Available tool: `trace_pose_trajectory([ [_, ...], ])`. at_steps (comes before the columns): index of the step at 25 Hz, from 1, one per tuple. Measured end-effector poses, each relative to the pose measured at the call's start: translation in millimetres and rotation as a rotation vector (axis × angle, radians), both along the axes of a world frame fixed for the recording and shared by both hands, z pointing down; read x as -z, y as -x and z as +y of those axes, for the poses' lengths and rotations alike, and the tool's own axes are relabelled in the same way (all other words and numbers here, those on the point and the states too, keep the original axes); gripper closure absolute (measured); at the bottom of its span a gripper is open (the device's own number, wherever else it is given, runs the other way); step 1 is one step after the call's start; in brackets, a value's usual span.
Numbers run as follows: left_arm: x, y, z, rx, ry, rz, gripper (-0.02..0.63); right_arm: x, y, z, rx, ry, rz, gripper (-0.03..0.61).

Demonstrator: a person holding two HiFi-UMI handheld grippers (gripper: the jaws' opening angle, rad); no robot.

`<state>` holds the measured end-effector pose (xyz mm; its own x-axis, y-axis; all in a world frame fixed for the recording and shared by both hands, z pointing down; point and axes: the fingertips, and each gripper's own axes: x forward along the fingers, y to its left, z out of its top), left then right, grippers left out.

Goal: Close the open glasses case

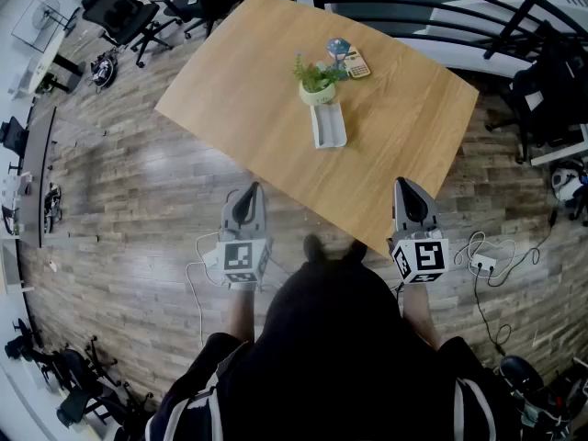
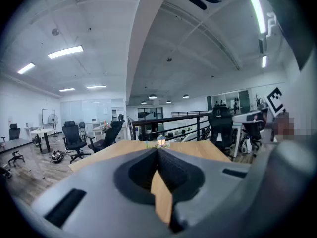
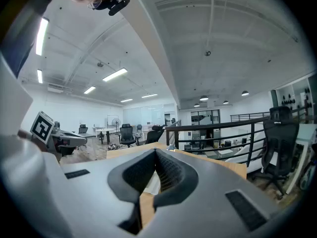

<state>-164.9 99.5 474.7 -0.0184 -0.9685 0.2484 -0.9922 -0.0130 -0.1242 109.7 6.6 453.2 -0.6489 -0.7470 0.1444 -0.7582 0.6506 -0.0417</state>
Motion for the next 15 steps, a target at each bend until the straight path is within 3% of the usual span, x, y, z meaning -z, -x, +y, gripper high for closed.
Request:
trace_pose_trajectory([
  [15,0.4,-11.4,-4.9,-0.007,0.008,-0.007,0.615,4.3,-8.6,-0.9,-0.008,-0.014,-0.046,0.565],
])
